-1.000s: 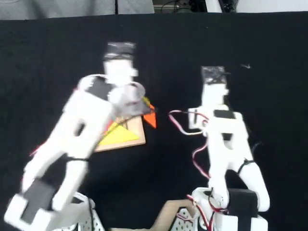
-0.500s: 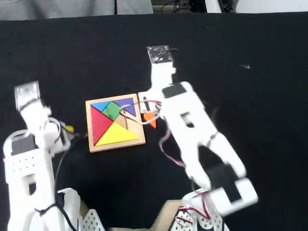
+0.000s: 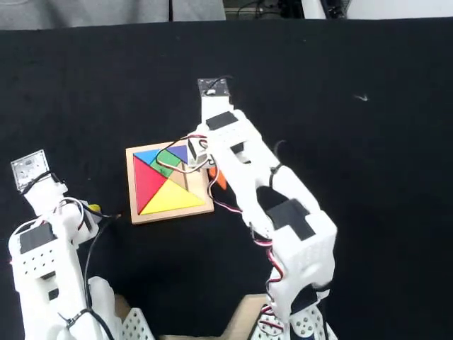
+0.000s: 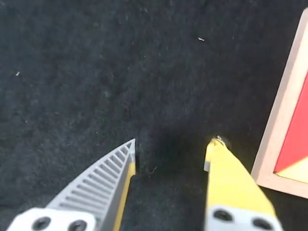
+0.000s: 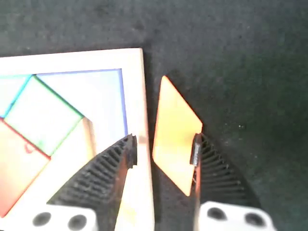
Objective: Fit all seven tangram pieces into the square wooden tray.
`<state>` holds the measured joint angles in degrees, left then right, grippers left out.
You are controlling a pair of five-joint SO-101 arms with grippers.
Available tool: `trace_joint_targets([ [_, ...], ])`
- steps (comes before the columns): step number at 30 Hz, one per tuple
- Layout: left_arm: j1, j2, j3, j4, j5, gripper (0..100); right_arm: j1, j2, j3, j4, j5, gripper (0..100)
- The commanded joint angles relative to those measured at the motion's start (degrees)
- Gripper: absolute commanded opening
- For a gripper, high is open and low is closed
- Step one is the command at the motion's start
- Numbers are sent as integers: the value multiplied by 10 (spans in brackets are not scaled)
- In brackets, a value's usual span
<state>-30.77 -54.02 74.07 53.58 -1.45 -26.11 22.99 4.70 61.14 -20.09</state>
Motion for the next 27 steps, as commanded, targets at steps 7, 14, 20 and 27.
trace_joint_targets([
  [7,-5,-8,0,-10,-5,238,29,-12,-31,11,-7,194],
  [14,10,-11,19,-31,-5,239,32,-14,-30,15,-4,194],
  [20,10,-11,21,-29,-5,240,33,-16,-30,16,-3,69],
  [27,10,-11,21,-29,-6,241,70,-20,-36,27,0,16],
])
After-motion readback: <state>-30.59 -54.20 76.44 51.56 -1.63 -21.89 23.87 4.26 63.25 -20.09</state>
